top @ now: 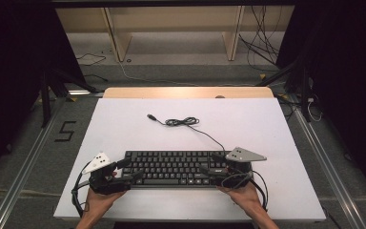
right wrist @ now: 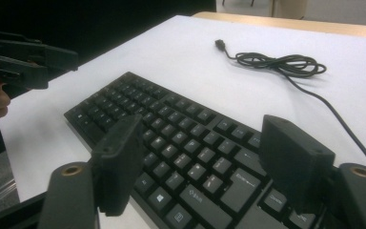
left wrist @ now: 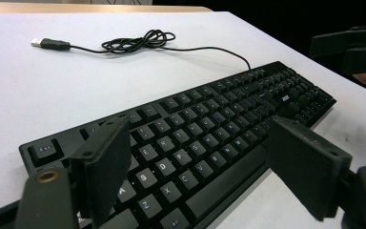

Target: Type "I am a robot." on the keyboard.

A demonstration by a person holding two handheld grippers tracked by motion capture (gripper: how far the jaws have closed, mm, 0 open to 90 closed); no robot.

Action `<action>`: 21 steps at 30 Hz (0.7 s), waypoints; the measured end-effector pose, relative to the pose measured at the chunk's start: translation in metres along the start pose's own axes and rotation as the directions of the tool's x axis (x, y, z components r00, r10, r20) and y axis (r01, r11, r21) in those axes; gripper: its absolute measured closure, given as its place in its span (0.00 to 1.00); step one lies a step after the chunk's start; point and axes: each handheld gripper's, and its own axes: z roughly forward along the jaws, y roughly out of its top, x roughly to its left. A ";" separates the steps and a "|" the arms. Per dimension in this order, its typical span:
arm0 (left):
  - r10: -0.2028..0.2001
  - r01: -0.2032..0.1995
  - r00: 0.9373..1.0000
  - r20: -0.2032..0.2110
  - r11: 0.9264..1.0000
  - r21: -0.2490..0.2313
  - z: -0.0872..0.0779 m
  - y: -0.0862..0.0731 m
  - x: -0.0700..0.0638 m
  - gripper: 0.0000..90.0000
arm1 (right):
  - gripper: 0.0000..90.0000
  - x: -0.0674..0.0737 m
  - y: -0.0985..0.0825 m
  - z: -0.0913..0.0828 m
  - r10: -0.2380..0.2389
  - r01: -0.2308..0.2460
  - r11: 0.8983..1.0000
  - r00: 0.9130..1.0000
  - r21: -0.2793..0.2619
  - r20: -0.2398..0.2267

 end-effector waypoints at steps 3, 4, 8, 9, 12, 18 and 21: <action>-0.001 0.001 1.000 0.002 1.000 0.001 0.000 0.000 0.000 0.25 | 0.34 -0.001 -0.002 -0.008 0.000 0.000 1.000 1.000 -0.021 0.009; -0.001 0.001 1.000 0.003 1.000 0.000 0.000 0.000 0.000 0.25 | 0.33 -0.001 -0.003 -0.011 -0.001 0.001 1.000 1.000 -0.026 0.011; -0.004 0.004 1.000 0.007 1.000 0.000 0.000 0.000 0.000 0.25 | 0.31 -0.003 -0.008 -0.021 0.003 -0.002 0.999 1.000 -0.039 0.021; -0.005 0.005 1.000 0.006 1.000 0.000 0.000 0.000 0.000 0.25 | 0.31 -0.003 -0.010 -0.023 0.002 -0.001 0.999 1.000 -0.040 0.022; -0.005 0.005 1.000 0.009 1.000 -0.001 0.000 0.000 0.000 0.25 | 0.30 -0.004 -0.015 -0.029 0.004 -0.002 0.999 1.000 -0.041 0.028; -0.006 0.006 1.000 0.010 1.000 -0.002 0.000 0.000 -0.001 0.25 | 0.29 -0.003 -0.021 -0.037 -0.002 0.004 0.999 0.999 -0.050 0.038; -0.005 0.005 1.000 0.010 1.000 -0.002 0.000 0.000 -0.001 0.25 | 0.28 -0.002 -0.023 -0.039 -0.004 0.006 0.999 0.999 -0.052 0.042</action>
